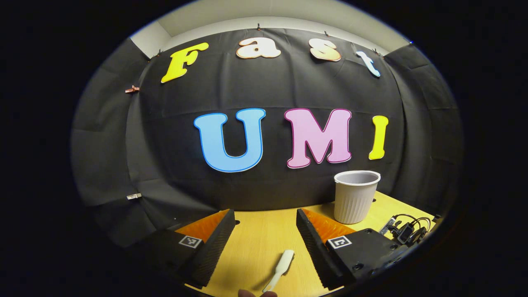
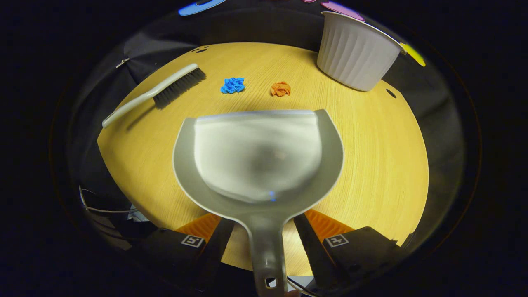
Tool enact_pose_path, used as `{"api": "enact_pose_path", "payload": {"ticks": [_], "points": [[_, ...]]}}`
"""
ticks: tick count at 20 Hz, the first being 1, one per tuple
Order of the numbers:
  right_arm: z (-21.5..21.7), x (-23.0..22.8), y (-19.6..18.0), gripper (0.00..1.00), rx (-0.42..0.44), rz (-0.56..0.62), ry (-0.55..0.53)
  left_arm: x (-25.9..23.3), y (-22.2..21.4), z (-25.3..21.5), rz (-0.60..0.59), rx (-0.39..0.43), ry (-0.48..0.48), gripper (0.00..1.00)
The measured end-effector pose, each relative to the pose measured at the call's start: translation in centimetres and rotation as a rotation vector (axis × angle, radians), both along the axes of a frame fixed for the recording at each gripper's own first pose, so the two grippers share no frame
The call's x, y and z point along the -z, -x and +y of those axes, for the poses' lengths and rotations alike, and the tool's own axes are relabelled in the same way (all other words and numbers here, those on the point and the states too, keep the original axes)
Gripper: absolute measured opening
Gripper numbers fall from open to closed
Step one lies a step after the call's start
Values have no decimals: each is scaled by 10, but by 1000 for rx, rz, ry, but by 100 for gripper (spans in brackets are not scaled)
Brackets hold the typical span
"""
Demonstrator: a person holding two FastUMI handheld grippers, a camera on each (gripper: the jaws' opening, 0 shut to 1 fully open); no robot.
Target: Pick up the small broom and dustpan from the desktop, sweep the trash into the dustpan with the broom, and then empty the trash into the garbage bin.
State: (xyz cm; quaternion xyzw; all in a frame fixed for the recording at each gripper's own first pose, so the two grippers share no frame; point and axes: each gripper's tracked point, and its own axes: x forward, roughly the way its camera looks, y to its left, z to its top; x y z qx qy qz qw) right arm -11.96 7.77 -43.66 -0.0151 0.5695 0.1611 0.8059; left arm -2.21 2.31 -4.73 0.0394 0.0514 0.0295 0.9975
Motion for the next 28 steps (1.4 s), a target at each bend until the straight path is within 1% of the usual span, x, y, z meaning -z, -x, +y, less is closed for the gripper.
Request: {"api": "enact_pose_path", "payload": {"ticks": [2, 3, 4, 5, 6, 7, 10, 11, 12, 15, 18, 20, 21, 23, 24, 26, 27, 28], "points": [[3, 0, -3, 87, 2, 7, -17, 4, 0, 2, 8, -9, 5, 95], [3, 3, -3, 77, 4, 17, -13, 7, 1, 4, 14, -13, 7, 95], [2, 3, -6, 70, 14, 26, -11, 9, 1, 5, 21, -17, 10, 95], [-1, 0, -7, 51, 22, 43, -7, 11, 1, 6, 27, -20, 13, 95], [-1, 3, -8, 55, 26, 48, -9, 13, 1, 7, 33, -22, 16, 95], [-1, 3, -8, 46, 21, 51, -10, 16, 0, 7, 38, -24, 18, 95], [-2, 3, -8, 45, 21, 45, -12, 23, -5, 7, 52, -33, 17, 95], [-2, 4, -9, 49, 32, 60, -10, 26, -7, 6, 56, -37, 19, 95], [-4, 4, -10, 45, 40, 69, -2, 28, -10, 5, 61, -40, 21, 95], [-3, 2, -13, 37, 1, 38, 0, 32, -19, 2, 64, -53, 16, 95], [-14, -1, -12, 35, -37, 1, 11, 47, -29, -4, 101, -40, 13, 95], [-27, -16, -11, 34, -49, -47, 9, 68, -34, -6, 160, -20, 14, 95], [-36, -23, -8, 34, -61, -58, 11, 81, -37, -8, 195, -6, 23, 95], [-56, -30, -2, 34, -84, -60, 31, 116, -41, -15, 302, 34, 48, 95], [-63, -32, 3, 34, -89, -52, 29, 137, -40, -17, 376, 51, 55, 95], [-77, -34, 15, 34, -89, -32, 25, 178, -37, -12, 532, 41, 34, 95], [-83, -34, 19, 37, -87, -25, 26, 203, -33, -12, 604, 52, 30, 96], [-89, -35, 23, 37, -83, -22, 26, 220, -29, -13, 678, 68, 28, 97]]}}
